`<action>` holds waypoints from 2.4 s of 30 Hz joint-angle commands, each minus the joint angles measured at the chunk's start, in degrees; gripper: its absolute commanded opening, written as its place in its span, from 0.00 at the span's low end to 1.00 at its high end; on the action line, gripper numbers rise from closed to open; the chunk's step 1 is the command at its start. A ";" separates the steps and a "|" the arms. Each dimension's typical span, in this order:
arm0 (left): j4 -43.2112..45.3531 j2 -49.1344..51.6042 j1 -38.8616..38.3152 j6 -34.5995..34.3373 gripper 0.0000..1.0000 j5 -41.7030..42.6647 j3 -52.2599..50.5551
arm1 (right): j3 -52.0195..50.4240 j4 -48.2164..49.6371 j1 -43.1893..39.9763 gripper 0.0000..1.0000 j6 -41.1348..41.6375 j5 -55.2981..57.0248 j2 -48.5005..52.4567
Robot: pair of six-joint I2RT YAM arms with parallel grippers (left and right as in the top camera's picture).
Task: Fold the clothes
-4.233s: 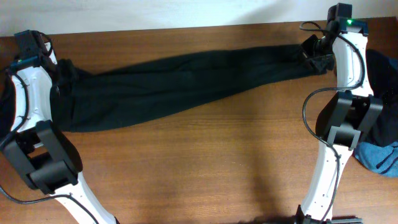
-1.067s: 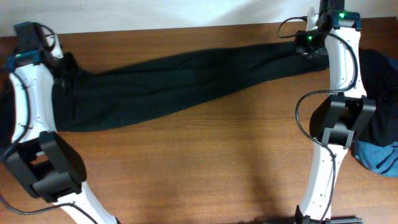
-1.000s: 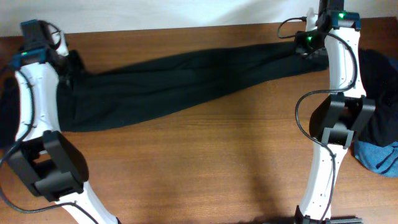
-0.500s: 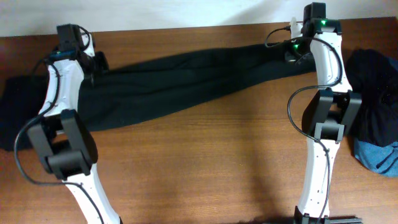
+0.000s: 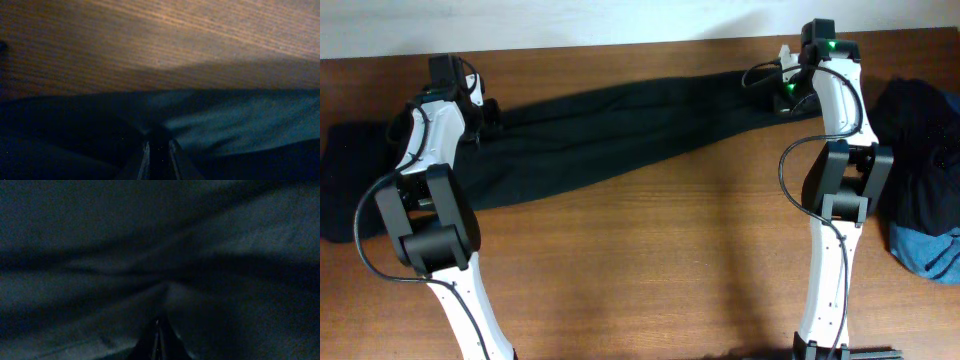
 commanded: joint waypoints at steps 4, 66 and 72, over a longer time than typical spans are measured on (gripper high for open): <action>-5.09 0.61 -0.24 0.02 0.14 -3.06 -0.11 | 0.20 -6.29 -0.70 0.04 3.43 0.68 2.89; -19.71 0.59 -1.46 0.07 0.04 -5.18 -0.11 | 0.20 -6.34 -0.66 0.04 6.75 4.81 0.44; -21.42 0.59 -1.40 0.07 0.04 -5.16 -0.11 | 0.20 -12.94 -0.66 0.04 6.75 4.85 0.85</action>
